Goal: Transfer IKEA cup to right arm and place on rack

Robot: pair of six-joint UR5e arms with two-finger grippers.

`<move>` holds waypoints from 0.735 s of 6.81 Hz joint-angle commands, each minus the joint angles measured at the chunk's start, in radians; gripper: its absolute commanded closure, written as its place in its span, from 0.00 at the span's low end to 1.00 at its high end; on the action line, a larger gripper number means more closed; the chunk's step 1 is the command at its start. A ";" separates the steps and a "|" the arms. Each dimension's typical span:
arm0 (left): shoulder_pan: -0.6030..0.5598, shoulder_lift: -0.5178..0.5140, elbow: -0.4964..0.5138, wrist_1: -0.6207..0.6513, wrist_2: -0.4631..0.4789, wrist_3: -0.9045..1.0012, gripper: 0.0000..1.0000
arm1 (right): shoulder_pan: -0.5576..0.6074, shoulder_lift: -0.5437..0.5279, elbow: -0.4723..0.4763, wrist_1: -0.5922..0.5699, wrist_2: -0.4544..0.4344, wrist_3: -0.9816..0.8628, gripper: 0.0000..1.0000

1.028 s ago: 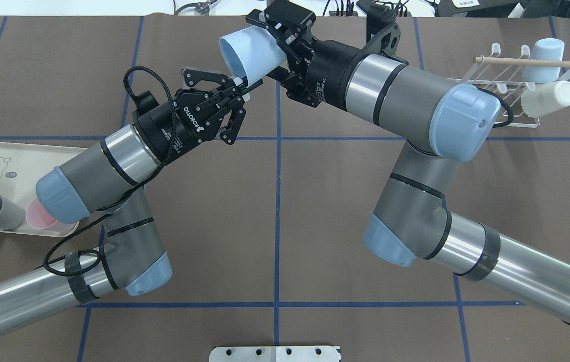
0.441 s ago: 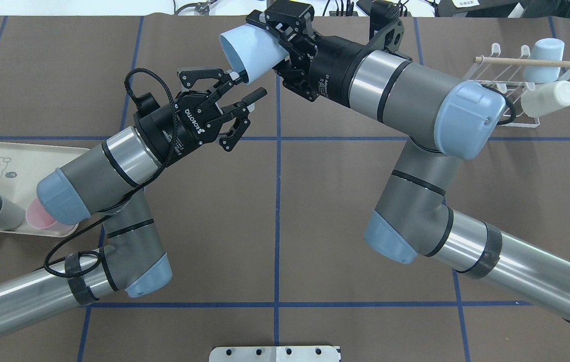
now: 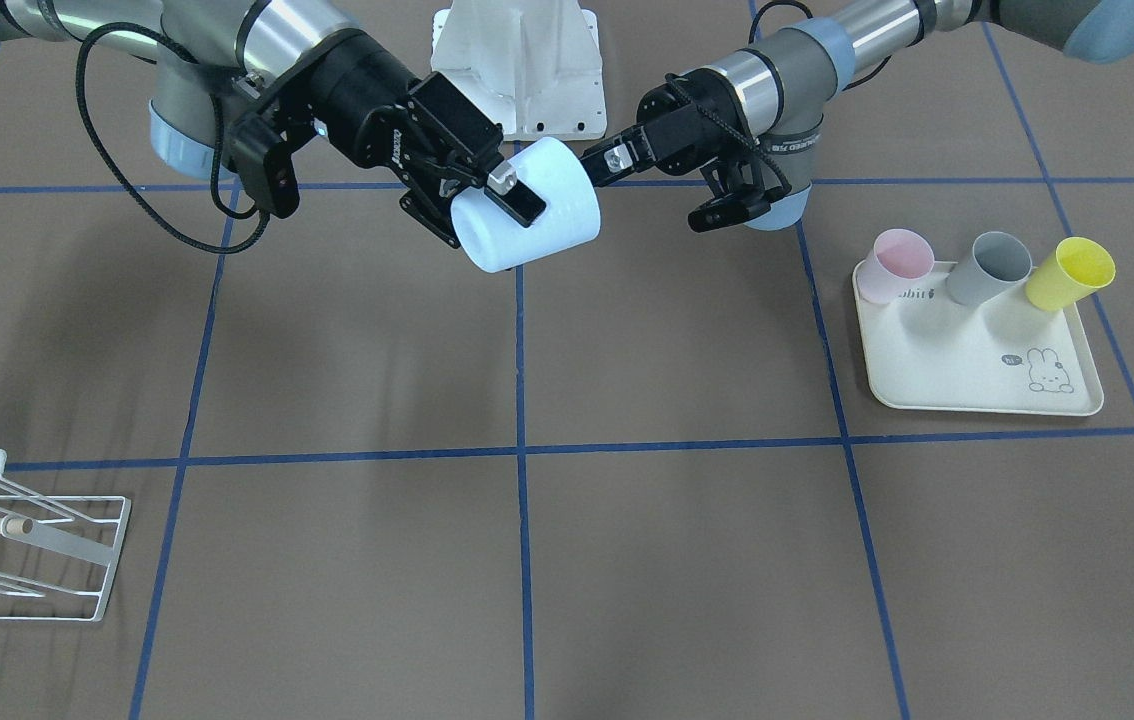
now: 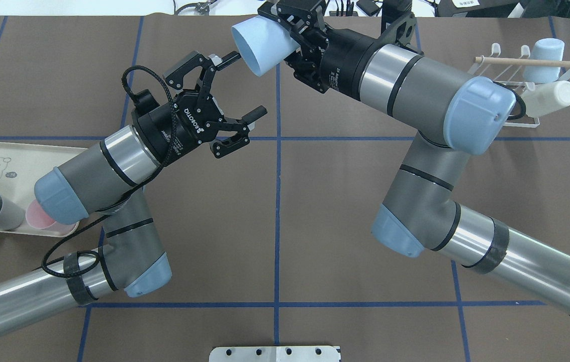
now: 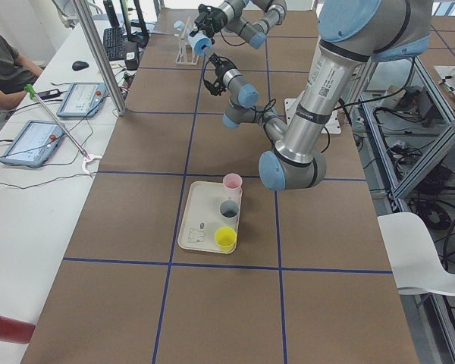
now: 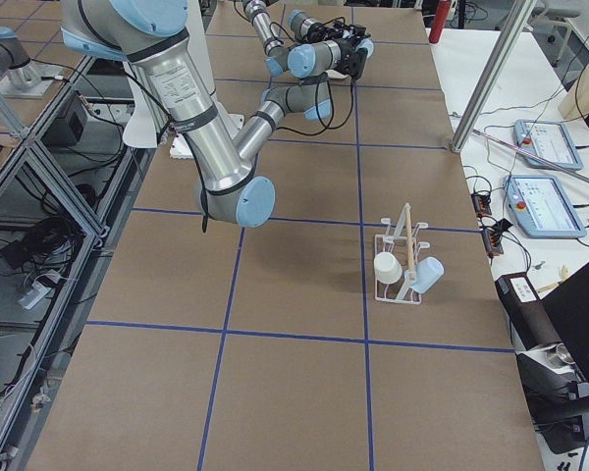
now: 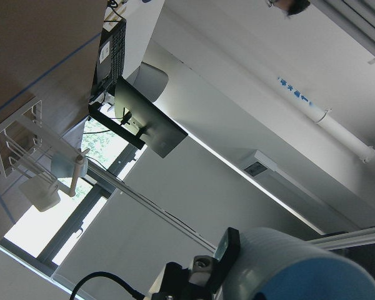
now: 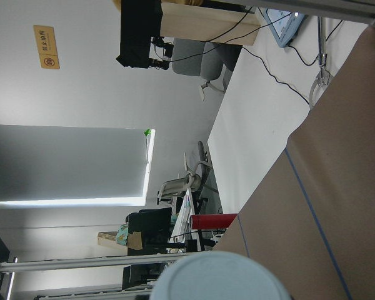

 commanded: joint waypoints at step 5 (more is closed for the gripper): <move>-0.051 0.005 -0.063 0.138 -0.045 0.169 0.00 | 0.119 -0.102 0.111 -0.349 -0.226 -0.405 1.00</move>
